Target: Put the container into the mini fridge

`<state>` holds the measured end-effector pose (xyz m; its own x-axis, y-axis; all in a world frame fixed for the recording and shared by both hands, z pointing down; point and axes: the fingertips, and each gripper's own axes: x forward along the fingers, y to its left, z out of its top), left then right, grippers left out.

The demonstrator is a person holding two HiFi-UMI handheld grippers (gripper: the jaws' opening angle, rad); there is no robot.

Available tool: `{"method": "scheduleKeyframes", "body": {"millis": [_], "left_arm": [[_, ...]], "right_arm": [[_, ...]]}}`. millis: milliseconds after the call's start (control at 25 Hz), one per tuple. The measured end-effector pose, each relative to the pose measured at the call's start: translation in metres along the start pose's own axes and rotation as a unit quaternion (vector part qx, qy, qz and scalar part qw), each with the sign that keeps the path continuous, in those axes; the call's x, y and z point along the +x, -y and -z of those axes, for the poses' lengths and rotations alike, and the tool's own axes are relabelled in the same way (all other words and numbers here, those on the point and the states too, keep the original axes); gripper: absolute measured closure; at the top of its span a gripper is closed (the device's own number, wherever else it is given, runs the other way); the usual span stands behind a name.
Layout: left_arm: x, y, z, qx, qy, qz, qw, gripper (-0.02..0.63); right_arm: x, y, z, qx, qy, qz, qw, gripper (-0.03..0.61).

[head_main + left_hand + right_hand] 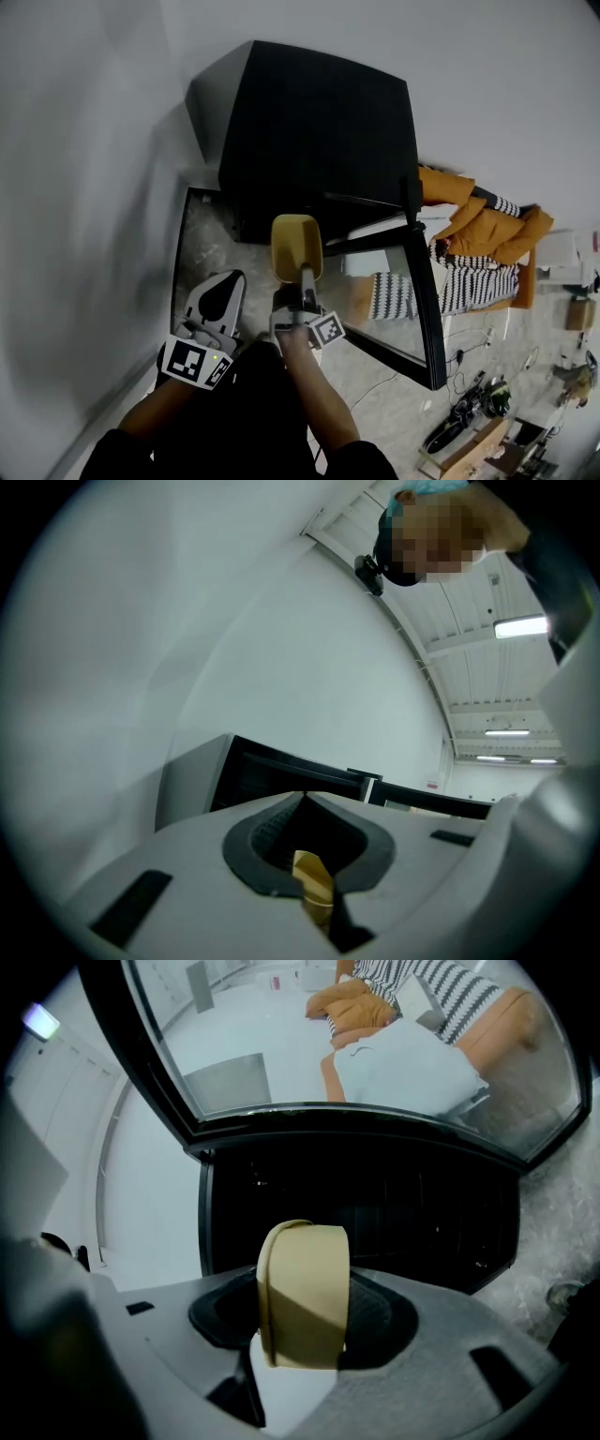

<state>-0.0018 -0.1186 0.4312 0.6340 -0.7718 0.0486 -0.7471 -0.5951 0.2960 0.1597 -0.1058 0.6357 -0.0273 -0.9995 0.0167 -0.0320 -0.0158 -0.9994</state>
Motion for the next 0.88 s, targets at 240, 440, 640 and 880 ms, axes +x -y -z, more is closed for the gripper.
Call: {"method": "scheduleKeyframes", "body": {"millis": [240, 440, 640, 880], "left_arm": [[0.009, -0.01, 0.028, -0.001, 0.01, -0.007, 0.9999, 0.607], [0.016, -0.018, 0.056, -0.003, 0.012, -0.007, 0.9999, 0.607], [0.026, -0.026, 0.075, -0.002, 0.016, -0.001, 0.9999, 0.607], [0.033, -0.033, 0.087, 0.0, 0.016, 0.002, 0.9999, 0.607]], "right_arm": [[0.026, 0.04, -0.005, 0.001, -0.001, -0.004, 1.0, 0.38], [0.044, 0.069, -0.008, 0.002, -0.002, -0.01, 1.0, 0.38], [0.061, 0.096, -0.015, 0.0, 0.006, -0.012, 1.0, 0.379], [0.079, 0.115, -0.018, -0.006, 0.009, -0.013, 1.0, 0.38]]}}
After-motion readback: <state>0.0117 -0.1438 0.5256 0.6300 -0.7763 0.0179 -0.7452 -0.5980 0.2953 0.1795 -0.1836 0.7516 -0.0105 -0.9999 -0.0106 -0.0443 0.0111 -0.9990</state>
